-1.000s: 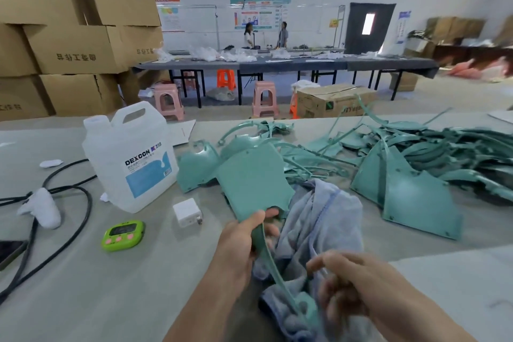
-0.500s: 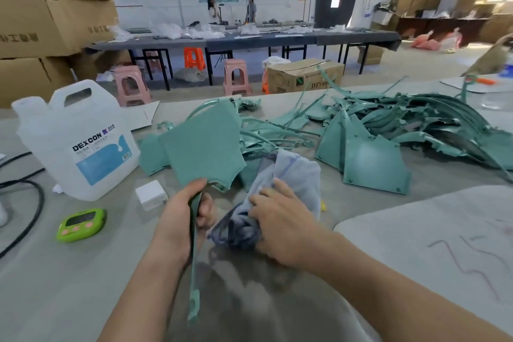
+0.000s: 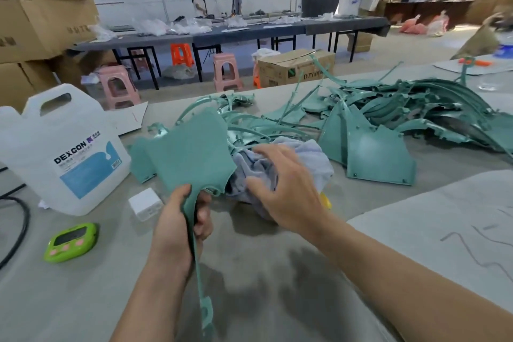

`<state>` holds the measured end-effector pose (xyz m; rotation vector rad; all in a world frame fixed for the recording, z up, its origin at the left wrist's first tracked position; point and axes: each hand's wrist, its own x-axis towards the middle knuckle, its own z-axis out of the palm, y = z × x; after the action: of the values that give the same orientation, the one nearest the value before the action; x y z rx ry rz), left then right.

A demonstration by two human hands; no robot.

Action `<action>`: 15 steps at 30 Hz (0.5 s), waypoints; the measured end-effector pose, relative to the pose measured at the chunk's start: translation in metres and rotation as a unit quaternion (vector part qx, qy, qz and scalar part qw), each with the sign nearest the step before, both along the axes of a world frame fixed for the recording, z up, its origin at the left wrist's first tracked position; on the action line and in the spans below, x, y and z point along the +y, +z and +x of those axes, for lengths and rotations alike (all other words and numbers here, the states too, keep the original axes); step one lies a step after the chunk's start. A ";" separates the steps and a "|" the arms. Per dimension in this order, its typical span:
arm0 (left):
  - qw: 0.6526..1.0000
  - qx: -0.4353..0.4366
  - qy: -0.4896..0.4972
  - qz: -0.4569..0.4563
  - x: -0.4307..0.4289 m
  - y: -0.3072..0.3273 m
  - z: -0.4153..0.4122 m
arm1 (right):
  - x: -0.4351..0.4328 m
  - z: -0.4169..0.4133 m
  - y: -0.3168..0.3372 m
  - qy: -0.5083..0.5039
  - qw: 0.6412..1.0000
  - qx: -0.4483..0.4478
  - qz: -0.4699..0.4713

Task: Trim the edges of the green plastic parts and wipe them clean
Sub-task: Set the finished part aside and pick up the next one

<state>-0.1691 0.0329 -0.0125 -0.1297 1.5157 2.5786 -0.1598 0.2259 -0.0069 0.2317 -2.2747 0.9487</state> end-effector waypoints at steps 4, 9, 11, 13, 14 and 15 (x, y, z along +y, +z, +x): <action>0.993 -0.021 -0.037 -0.108 0.006 -0.011 -0.004 | 0.069 0.029 -0.012 -0.314 0.946 -0.082 -0.023; 0.979 -0.018 -0.100 -0.177 0.017 -0.017 0.004 | 0.099 0.036 -0.031 -0.305 0.893 -0.322 0.070; 0.972 -0.007 -0.120 -0.203 0.019 -0.019 0.008 | 0.092 0.031 -0.036 -0.303 0.893 -0.306 0.129; 0.968 0.004 -0.120 -0.222 0.021 -0.020 0.009 | 0.087 0.025 -0.038 -0.322 0.883 -0.291 0.179; 0.965 0.008 -0.119 -0.234 0.021 -0.020 0.010 | 0.086 0.022 -0.038 -0.329 0.878 -0.290 0.193; 0.961 0.011 -0.121 -0.248 0.021 -0.020 0.009 | 0.086 0.020 -0.037 -0.332 0.874 -0.297 0.195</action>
<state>-0.1596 0.0539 -0.0322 0.0322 2.0127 1.9789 -0.1398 0.3119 -0.0440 -0.7396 -2.7759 0.1899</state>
